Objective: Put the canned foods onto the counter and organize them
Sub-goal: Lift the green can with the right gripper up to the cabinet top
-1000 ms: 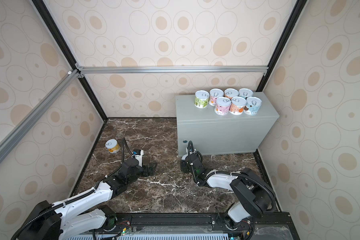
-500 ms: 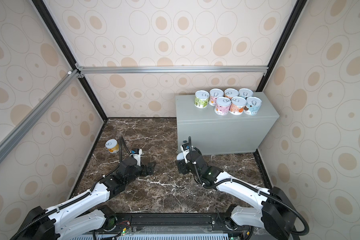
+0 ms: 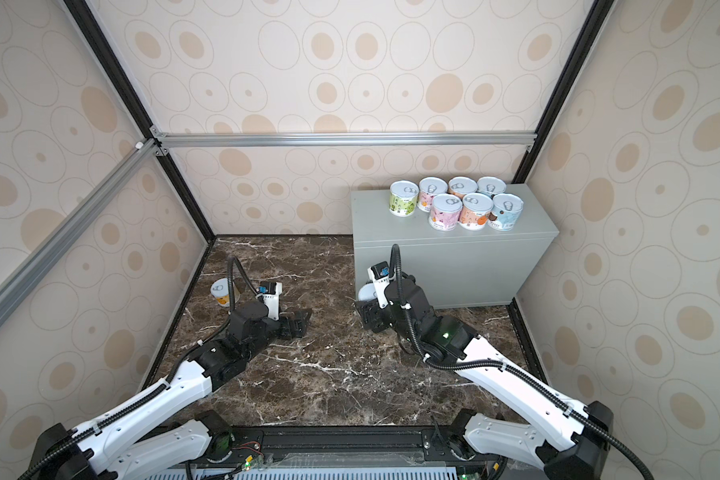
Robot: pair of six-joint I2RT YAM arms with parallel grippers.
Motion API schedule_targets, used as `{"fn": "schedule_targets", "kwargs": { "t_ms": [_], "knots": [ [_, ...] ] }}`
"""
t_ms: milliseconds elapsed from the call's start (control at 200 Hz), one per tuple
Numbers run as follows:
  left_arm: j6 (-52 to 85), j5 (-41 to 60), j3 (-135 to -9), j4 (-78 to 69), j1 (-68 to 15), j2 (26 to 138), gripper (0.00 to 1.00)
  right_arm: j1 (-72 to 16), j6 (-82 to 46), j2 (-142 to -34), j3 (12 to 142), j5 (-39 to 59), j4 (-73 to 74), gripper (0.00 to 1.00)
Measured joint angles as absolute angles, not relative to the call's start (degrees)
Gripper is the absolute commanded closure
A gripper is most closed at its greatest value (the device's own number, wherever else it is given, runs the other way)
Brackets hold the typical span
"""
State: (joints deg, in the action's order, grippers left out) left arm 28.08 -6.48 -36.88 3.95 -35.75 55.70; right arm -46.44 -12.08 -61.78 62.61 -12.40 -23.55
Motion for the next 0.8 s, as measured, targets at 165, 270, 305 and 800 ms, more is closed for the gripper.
{"fn": "schedule_targets", "kwargs": {
  "t_ms": [165, 270, 305, 800],
  "knots": [
    [25.85, -7.46, -41.01, 6.04, -35.75, 55.66, 0.01, -46.44, -11.07, -64.40, 72.60, -13.82, -29.12, 0.48],
    [24.62, -7.84, -43.18, 6.90, -35.75, 55.66, 0.01, -46.41, -10.63, -66.35, 76.95, -14.02, -31.31, 0.48],
    [24.27, -7.88, -43.88, 7.16, -35.75, 55.66, 0.01, -46.33, -10.48, -67.05, 78.17, -14.02, -32.18, 0.48],
    [17.04, -9.87, -57.21, 13.76, -33.71, 57.04, 0.01, -40.38, -7.73, -75.72, 96.57, -12.80, -42.54, 0.48]
  ]
}}
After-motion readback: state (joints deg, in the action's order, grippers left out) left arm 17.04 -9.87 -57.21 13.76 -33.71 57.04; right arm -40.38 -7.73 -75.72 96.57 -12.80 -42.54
